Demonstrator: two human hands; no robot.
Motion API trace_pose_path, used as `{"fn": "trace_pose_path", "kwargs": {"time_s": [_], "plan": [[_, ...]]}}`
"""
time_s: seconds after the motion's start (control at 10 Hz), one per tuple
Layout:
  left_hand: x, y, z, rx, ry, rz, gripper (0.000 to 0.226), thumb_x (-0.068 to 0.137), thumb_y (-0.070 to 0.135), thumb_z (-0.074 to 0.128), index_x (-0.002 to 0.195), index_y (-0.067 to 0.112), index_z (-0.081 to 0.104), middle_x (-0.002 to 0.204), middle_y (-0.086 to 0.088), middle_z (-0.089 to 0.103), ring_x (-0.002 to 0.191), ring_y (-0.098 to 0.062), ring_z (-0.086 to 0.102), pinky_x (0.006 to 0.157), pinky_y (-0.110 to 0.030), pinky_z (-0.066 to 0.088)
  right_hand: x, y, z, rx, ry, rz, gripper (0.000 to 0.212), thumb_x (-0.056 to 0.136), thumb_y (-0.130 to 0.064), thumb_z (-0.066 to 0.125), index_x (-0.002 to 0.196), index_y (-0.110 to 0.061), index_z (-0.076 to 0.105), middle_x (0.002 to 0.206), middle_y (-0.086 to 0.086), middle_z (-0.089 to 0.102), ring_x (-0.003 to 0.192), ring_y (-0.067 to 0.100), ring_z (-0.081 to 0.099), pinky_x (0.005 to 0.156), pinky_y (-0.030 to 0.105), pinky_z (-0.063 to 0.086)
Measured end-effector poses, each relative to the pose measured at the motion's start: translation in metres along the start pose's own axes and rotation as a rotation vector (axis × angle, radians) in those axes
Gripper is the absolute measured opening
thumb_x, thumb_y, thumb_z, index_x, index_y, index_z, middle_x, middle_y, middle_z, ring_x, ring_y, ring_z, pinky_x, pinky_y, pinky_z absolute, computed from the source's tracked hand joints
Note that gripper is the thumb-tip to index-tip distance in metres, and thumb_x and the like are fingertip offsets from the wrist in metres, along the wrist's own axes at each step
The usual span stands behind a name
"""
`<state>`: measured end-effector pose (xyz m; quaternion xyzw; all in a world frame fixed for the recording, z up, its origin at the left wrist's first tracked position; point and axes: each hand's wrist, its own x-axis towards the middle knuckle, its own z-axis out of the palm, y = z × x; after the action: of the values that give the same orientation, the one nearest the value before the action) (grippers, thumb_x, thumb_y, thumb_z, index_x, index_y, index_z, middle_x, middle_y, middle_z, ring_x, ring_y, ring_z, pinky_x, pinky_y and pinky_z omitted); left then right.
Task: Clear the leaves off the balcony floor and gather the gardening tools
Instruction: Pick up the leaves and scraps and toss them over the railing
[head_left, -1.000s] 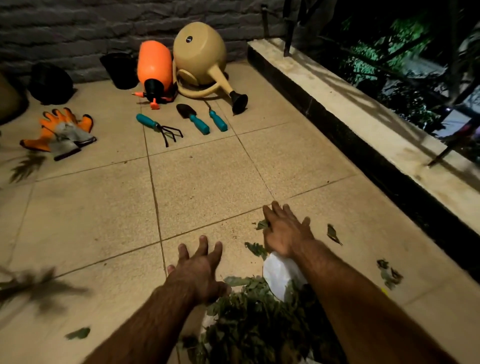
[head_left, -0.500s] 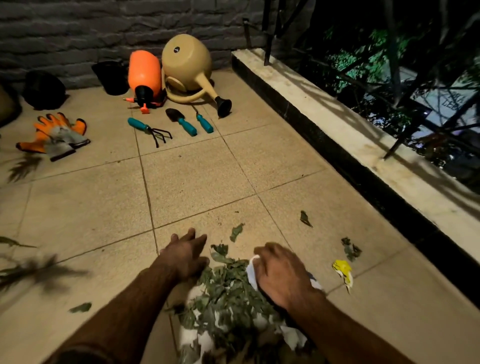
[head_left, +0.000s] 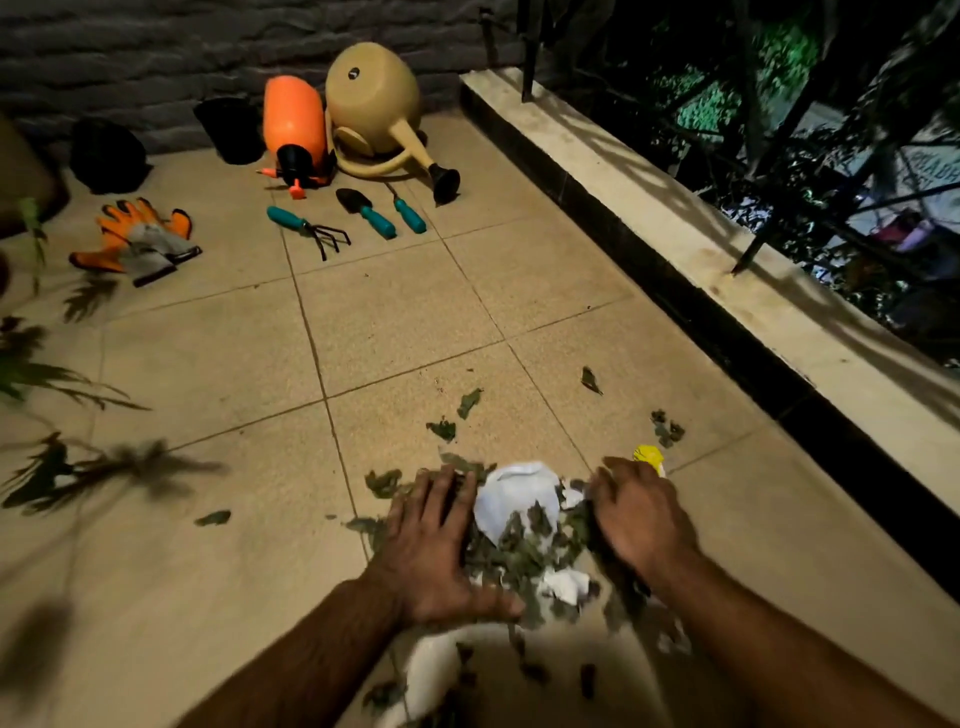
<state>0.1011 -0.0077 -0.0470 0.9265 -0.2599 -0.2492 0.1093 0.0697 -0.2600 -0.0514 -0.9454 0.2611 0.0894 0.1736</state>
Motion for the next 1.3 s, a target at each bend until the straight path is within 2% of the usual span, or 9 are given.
{"fn": "trace_pose_path", "kwargs": {"time_s": [0.2,0.5,0.6,0.8,0.9,1.0,1.1,1.2,1.3], "plan": [[-0.036,0.006,0.039,0.138,-0.173,-0.028,0.153,0.051,0.093,0.063,0.144,0.030,-0.041,0.151,-0.004,-0.046,0.142,-0.031,-0.038,0.119,-0.058,-0.014,-0.035,0.018,0.004,0.069,-0.195,0.509,0.051,0.093,-0.029,0.059,0.135,-0.007,0.041,0.139,0.018,0.041,0.124,0.037,0.048,0.089,0.038,0.044],[-0.020,0.008,0.002,0.031,0.204,-0.023,0.088,0.094,0.070,0.037,0.159,0.029,-0.005,0.167,0.000,0.000,0.153,-0.026,0.006,0.124,-0.048,0.012,-0.043,-0.008,0.001,0.193,-0.135,0.099,0.041,0.081,-0.022,0.062,0.120,-0.013,0.057,0.116,0.009,0.063,0.095,0.027,0.065,0.078,0.034,0.055],[-0.047,0.025,0.006,0.103,0.236,0.301,0.081,0.085,0.081,0.039,0.151,0.034,0.030,0.155,0.000,0.032,0.141,-0.021,0.030,0.117,-0.050,0.031,-0.069,0.014,-0.015,-0.101,-0.453,0.097,0.058,0.078,-0.052,0.070,0.116,-0.011,0.057,0.113,0.008,0.065,0.094,0.025,0.065,0.072,0.030,0.052],[-0.092,0.012,0.068,0.653,-0.363,0.814,0.043,0.086,0.055,0.065,0.123,0.034,0.060,0.132,0.009,0.058,0.132,-0.017,0.049,0.113,-0.041,0.041,-0.138,0.031,0.019,-0.260,-0.949,-0.123,0.053,0.077,-0.036,0.078,0.122,-0.012,0.066,0.112,0.003,0.071,0.096,0.016,0.072,0.079,0.028,0.060],[-0.082,-0.014,0.081,1.109,0.000,0.916,0.034,0.086,0.056,0.065,0.114,0.036,0.064,0.118,0.015,0.064,0.115,-0.006,0.060,0.103,-0.030,0.047,-0.133,0.023,0.026,-0.224,-0.839,-0.113,0.052,0.078,-0.025,0.077,0.125,-0.008,0.059,0.104,0.005,0.070,0.084,0.015,0.072,0.073,0.029,0.061],[-0.050,-0.033,0.066,0.163,0.033,0.789,0.020,0.096,0.033,0.054,0.104,0.020,0.066,0.096,0.001,0.062,0.084,-0.015,0.059,0.079,-0.038,0.053,-0.108,0.000,0.026,0.056,-0.671,-0.056,0.024,0.083,-0.016,0.071,0.105,-0.011,0.063,0.095,0.005,0.069,0.082,0.017,0.069,0.075,0.037,0.061],[-0.031,-0.028,0.035,-0.123,0.121,0.422,0.027,0.093,0.041,0.047,0.102,0.021,0.063,0.096,0.001,0.059,0.084,-0.012,0.052,0.074,-0.037,0.056,-0.094,-0.014,0.017,0.174,-0.506,0.000,0.012,0.085,-0.023,0.070,0.093,-0.018,0.062,0.090,0.002,0.068,0.083,0.018,0.066,0.076,0.039,0.059],[-0.020,-0.020,-0.004,-0.022,0.356,0.180,0.061,0.084,0.065,0.048,0.128,0.022,0.049,0.127,-0.005,0.049,0.111,-0.015,0.041,0.098,-0.048,0.048,-0.077,-0.029,-0.010,-0.106,-0.419,-0.012,0.038,0.076,-0.044,0.077,0.099,-0.017,0.062,0.092,-0.003,0.066,0.084,0.017,0.064,0.070,0.031,0.054],[-0.004,-0.021,-0.015,-0.075,0.232,-0.057,0.119,0.066,0.086,0.058,0.156,0.020,0.016,0.159,-0.007,0.019,0.142,-0.029,0.023,0.117,-0.055,0.029,-0.061,-0.038,-0.025,-0.145,-0.325,0.047,0.078,0.065,-0.055,0.085,0.120,-0.014,0.049,0.114,0.001,0.057,0.103,0.022,0.060,0.079,0.035,0.053]]}}
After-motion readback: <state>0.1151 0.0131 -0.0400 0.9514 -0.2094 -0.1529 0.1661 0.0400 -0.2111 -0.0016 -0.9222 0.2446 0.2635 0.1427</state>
